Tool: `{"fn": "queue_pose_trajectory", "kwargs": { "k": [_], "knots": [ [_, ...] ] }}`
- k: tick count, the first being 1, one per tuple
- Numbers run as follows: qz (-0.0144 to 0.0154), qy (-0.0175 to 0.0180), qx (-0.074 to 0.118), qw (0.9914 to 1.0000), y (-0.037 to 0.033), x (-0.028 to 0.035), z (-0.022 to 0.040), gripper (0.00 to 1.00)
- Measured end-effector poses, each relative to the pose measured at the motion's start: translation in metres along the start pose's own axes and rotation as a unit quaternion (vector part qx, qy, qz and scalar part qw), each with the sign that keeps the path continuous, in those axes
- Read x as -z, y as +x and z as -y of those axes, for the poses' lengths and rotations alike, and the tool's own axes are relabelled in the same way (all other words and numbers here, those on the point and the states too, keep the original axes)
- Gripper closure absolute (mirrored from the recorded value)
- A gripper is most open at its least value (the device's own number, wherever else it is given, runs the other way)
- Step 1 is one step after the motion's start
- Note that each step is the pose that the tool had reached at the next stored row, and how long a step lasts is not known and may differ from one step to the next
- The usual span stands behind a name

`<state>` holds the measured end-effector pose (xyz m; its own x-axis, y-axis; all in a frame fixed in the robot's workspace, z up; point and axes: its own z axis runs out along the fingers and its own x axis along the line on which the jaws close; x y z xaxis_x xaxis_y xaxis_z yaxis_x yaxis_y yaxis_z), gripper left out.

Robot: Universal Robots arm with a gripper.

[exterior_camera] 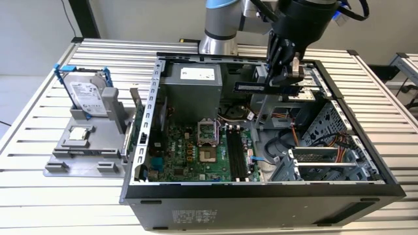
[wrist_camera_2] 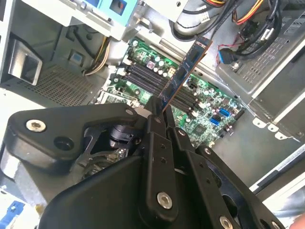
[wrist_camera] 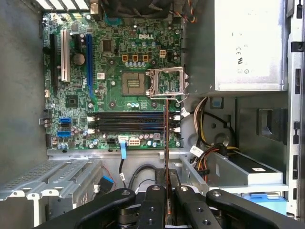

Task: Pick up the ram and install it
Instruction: 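Insert the ram into the slot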

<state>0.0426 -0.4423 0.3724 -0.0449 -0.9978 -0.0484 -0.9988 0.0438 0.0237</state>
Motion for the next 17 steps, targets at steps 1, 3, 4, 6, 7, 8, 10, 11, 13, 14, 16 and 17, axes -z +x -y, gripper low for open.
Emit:
{"fn": "queue_pose_trajectory", "kwargs": {
  "k": [1, 3, 4, 6, 7, 8, 10, 11, 13, 14, 16, 17],
  "knots": [
    [0.0002, 0.0004, -0.008, 0.99997, 0.0000, 0.0000, 0.0000, 1.00],
    [0.0006, 0.0012, -0.025, 0.99968, 0.0000, 0.0000, 0.0000, 1.00],
    [0.0008, 0.0016, -0.034, 0.99942, 0.0000, 0.0000, 0.0000, 1.00],
    [0.0012, 0.0025, -0.051, 0.99868, 0.0000, 0.0000, 0.0000, 1.00],
    [0.0014, 0.0029, -0.060, 0.99820, 0.0000, -0.0001, 0.0000, 1.00],
    [0.0017, 0.0033, -0.068, 0.99764, 0.0000, -0.0001, 0.0000, 1.00],
    [0.0021, 0.0042, -0.087, 0.99620, 0.0000, -0.0001, 0.0000, 1.00],
    [0.0023, 0.0047, -0.096, 0.99539, 0.0000, -0.0001, 0.0000, 1.00],
    [0.0027, 0.0055, -0.114, 0.99345, 0.0000, -0.0001, 0.0000, 1.00],
    [0.0029, 0.0059, -0.122, 0.99245, 0.0000, -0.0001, 0.0000, 1.00],
    [0.0033, 0.0068, -0.140, 0.99006, 0.0000, -0.0002, 0.0000, 1.00],
    [0.0035, 0.0072, -0.149, 0.98875, 0.0000, -0.0002, 0.0000, 1.00]
  ]
}}
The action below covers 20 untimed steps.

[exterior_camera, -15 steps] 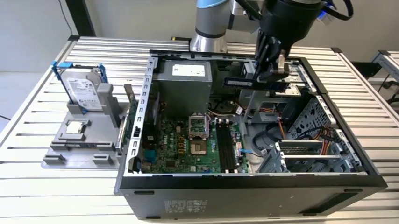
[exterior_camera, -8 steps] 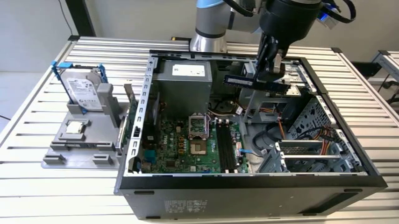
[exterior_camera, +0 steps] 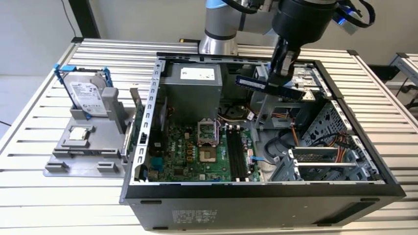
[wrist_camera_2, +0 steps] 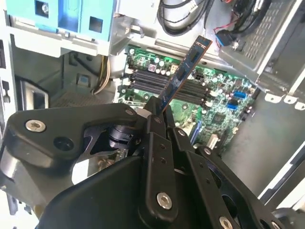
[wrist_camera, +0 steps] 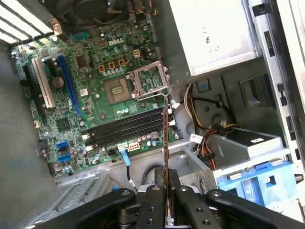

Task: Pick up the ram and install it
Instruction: 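Insert the ram into the slot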

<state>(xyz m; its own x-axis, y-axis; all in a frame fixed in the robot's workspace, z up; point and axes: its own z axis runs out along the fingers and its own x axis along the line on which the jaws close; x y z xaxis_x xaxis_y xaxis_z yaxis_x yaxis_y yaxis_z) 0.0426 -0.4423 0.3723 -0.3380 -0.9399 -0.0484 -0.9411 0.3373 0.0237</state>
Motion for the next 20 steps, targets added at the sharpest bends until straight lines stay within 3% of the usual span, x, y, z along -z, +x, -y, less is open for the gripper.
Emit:
{"fn": "queue_pose_trajectory", "kwargs": {
  "k": [4, 9, 12, 14, 16, 20],
  "knots": [
    [0.0008, 0.0016, -0.033, 0.99945, 0.0000, 0.0000, 0.0000, 1.00],
    [0.0017, 0.0037, -0.073, 0.99734, 0.0000, 0.0000, 0.0000, 1.00],
    [0.0034, 0.0076, -0.083, 0.99648, 0.0001, -0.0013, 0.0000, 1.00],
    [0.0037, 0.0085, -0.099, 0.99504, 0.0001, -0.0014, 0.0001, 1.00],
    [0.0043, 0.0094, -0.117, 0.99305, 0.0001, -0.0015, 0.0001, 1.00],
    [0.0049, 0.0111, -0.153, 0.98822, 0.0001, -0.0015, 0.0001, 1.00]
  ]
}}
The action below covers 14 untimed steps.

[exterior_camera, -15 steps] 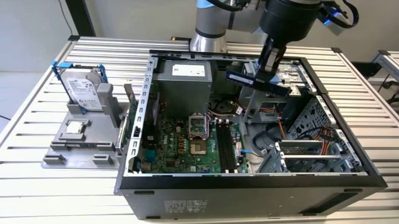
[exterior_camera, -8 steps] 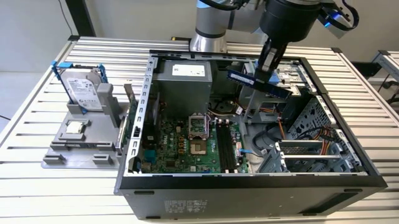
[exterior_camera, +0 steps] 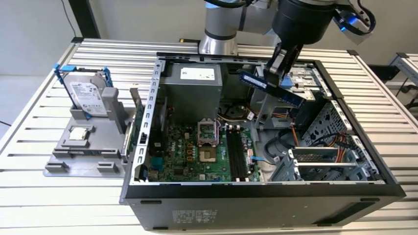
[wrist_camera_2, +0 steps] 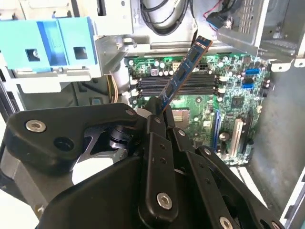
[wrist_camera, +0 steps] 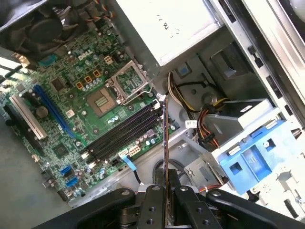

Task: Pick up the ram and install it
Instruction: 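Insert the ram into the slot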

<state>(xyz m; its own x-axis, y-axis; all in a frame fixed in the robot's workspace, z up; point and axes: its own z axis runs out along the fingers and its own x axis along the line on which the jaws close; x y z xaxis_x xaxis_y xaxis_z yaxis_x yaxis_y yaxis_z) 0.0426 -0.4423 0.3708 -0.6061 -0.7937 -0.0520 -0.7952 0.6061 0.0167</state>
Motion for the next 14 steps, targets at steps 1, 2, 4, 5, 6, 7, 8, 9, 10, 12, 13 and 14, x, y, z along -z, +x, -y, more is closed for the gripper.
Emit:
{"fn": "queue_pose_trajectory", "kwargs": {
  "k": [1, 2, 4, 5, 6, 7, 8, 9, 10, 12, 13, 14],
  "knots": [
    [0.0002, 0.0005, -0.009, 0.99996, 0.0000, 0.0000, 0.0000, 1.00],
    [0.0003, 0.0010, -0.019, 0.99983, 0.0000, 0.0000, 0.0000, 1.00],
    [0.0006, 0.0019, -0.036, 0.99936, 0.0000, 0.0000, 0.0000, 1.00],
    [0.0008, 0.0023, -0.044, 0.99902, 0.0000, 0.0000, 0.0000, 1.00],
    [0.0009, 0.0027, -0.052, 0.99863, 0.0000, 0.0000, 0.0000, 1.00],
    [0.0010, 0.0031, -0.060, 0.99818, 0.0000, 0.0000, 0.0000, 1.00],
    [0.0012, 0.0035, -0.068, 0.99767, 0.0000, 0.0000, 0.0000, 1.00],
    [0.0013, 0.0040, -0.076, 0.99708, 0.0000, 0.0001, 0.0000, 1.00],
    [0.0014, 0.0043, -0.084, 0.99646, 0.0000, 0.0001, 0.0000, 1.00],
    [0.0020, 0.0046, -0.097, 0.99523, 0.0000, 0.0003, 0.0000, 1.00],
    [0.0024, 0.0043, -0.103, 0.99462, 0.0000, 0.0005, 0.0000, 1.00],
    [0.0030, 0.0040, -0.110, 0.99397, 0.0000, 0.0007, -0.0001, 1.00]
  ]
}}
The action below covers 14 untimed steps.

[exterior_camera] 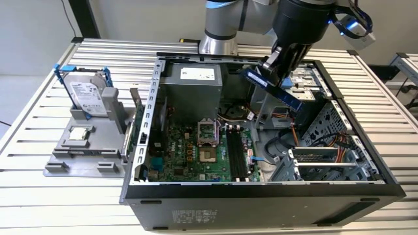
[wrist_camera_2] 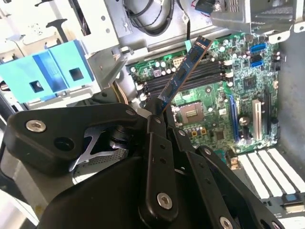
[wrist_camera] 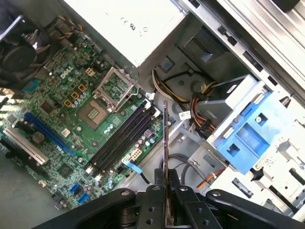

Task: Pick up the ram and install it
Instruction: 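Insert the ram into the slot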

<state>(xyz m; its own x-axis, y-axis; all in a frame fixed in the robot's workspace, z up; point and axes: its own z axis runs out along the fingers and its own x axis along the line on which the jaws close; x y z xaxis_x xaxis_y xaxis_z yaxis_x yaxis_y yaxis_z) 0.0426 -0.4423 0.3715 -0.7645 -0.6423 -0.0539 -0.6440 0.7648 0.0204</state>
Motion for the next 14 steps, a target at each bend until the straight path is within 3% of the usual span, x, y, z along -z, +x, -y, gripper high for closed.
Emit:
{"fn": "queue_pose_trajectory", "kwargs": {
  "k": [4, 8, 11, 14],
  "knots": [
    [0.0023, -0.0014, -0.025, 0.99967, 0.0001, 0.0004, -0.0001, 1.00],
    [0.0033, -0.0001, -0.056, 0.99844, 0.0001, 0.0005, -0.0001, 1.00],
    [0.0039, 0.0013, -0.082, 0.99665, 0.0001, 0.0005, -0.0001, 1.00],
    [0.0045, 0.0028, -0.108, 0.99412, 0.0001, 0.0005, -0.0001, 1.00]
  ]
}}
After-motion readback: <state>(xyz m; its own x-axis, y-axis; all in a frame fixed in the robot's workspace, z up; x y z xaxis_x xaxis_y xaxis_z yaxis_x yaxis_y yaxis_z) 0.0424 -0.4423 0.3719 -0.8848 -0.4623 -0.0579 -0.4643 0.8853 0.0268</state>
